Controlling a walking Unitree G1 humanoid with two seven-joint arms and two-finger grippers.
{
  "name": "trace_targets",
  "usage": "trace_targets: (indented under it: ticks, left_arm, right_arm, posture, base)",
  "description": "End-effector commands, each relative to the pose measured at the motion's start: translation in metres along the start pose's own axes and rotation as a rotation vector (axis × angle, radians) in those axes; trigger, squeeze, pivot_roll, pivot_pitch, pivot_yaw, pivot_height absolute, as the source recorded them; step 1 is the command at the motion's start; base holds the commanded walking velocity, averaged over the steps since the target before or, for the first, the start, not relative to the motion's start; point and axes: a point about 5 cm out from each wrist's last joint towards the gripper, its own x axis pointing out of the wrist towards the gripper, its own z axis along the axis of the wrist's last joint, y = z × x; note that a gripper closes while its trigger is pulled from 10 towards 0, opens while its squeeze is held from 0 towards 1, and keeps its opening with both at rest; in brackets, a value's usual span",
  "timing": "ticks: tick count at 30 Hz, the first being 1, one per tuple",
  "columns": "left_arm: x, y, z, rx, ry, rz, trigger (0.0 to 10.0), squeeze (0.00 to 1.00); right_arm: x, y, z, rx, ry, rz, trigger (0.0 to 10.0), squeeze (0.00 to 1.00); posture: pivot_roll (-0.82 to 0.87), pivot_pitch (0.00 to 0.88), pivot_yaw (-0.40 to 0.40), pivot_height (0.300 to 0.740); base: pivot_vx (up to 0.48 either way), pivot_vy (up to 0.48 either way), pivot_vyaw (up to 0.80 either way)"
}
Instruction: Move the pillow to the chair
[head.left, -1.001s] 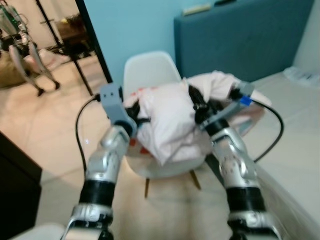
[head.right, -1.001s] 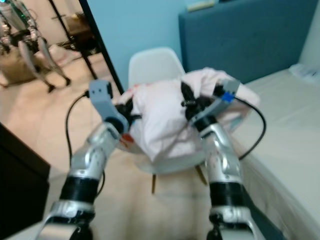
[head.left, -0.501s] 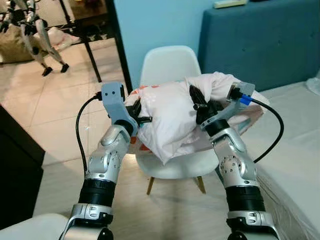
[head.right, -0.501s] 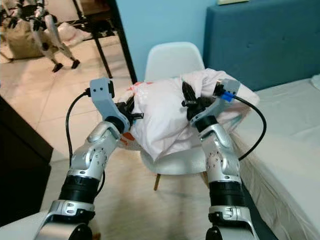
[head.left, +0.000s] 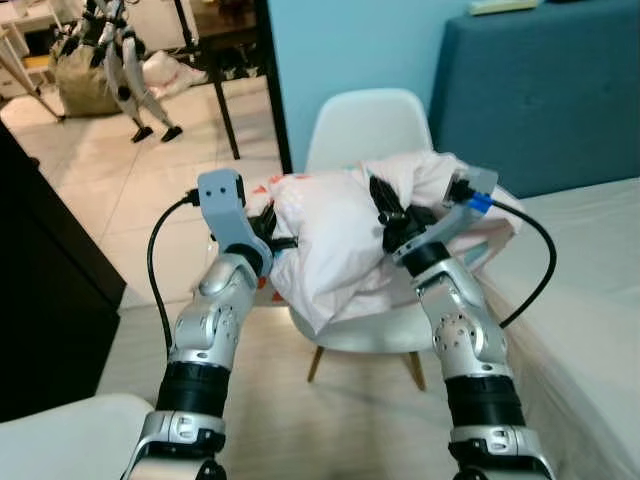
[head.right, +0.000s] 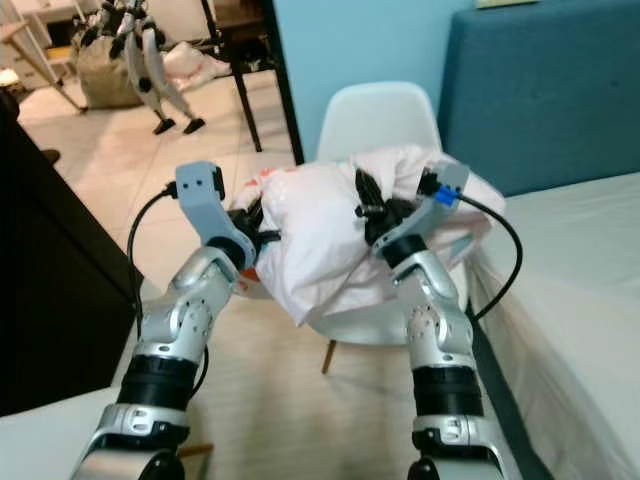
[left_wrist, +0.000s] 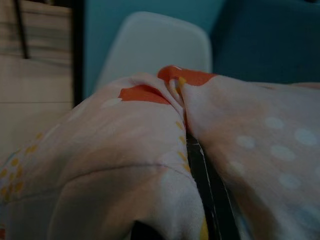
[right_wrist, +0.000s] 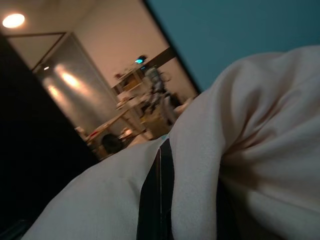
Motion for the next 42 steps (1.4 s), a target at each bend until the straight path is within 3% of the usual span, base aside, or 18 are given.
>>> trace_targets:
  ticks: [1, 16, 23, 31, 42]
  left_arm:
    - [0.002, -0.010, 0.007, 0.012, -0.043, -0.036, 10.0, 0.00]
    - [-0.007, 0.015, -0.003, 0.001, -0.072, 0.082, 10.0, 0.00]
    - [-0.012, 0.013, -0.007, 0.016, -0.066, 0.081, 10.0, 0.00]
    - [-0.016, 0.014, -0.012, 0.059, -0.045, 0.061, 10.0, 0.00]
    - [-0.012, 0.003, -0.016, 0.055, -0.030, 0.007, 10.0, 0.00]
  right_arm:
    - [0.006, 0.020, -0.007, 0.008, 0.026, 0.090, 10.0, 0.00]
    - [0.001, 0.012, -0.026, -0.019, 0.165, 0.092, 10.0, 0.00]
    - [0.008, 0.019, -0.023, -0.004, 0.152, 0.129, 10.0, 0.00]
    - [0.003, 0.020, -0.027, 0.012, 0.143, 0.115, 10.0, 0.00]
    - [0.001, 0.017, -0.029, 0.000, 0.133, 0.066, 10.0, 0.00]
  posture:
    - [-0.12, 0.066, 0.089, 0.740]
    - [-0.11, 0.000, -0.068, 0.740]
    - [-0.09, 0.000, -0.062, 0.740]
    - [-0.09, 0.009, -0.032, 0.740]
    - [-0.11, 0.017, 0.004, 0.740]
  base:
    - [0.000, 0.000, 0.00]
    - [0.000, 0.000, 0.00]
    - [0.000, 0.000, 0.00]
    - [0.000, 0.000, 0.00]
    - [0.322, 0.000, 0.00]
